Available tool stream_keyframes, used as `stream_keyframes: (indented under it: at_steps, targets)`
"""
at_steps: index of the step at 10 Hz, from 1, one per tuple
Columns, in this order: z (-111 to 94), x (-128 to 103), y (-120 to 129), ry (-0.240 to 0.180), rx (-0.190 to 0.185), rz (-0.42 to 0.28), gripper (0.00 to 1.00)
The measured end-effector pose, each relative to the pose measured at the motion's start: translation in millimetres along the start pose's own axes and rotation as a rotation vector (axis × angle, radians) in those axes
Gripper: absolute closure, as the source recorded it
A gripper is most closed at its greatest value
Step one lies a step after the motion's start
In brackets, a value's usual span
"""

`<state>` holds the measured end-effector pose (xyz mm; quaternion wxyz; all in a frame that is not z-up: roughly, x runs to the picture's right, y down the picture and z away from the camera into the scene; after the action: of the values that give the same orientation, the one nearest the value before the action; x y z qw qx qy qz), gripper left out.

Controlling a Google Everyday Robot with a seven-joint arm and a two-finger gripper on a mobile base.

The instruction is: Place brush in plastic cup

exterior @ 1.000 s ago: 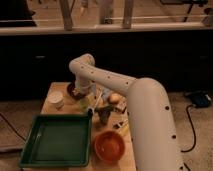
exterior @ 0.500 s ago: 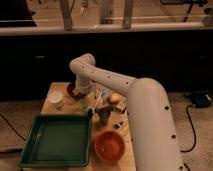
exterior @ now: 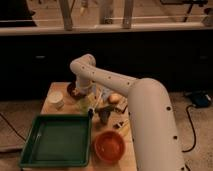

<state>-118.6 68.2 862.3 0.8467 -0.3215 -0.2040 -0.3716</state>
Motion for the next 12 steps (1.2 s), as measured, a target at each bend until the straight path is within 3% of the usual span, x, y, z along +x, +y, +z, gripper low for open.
stream_keyframes:
  at_steps: [12]
  targets:
    - [-2.7,-1.5,0.7,0.000,0.013,-0.013,0.20]
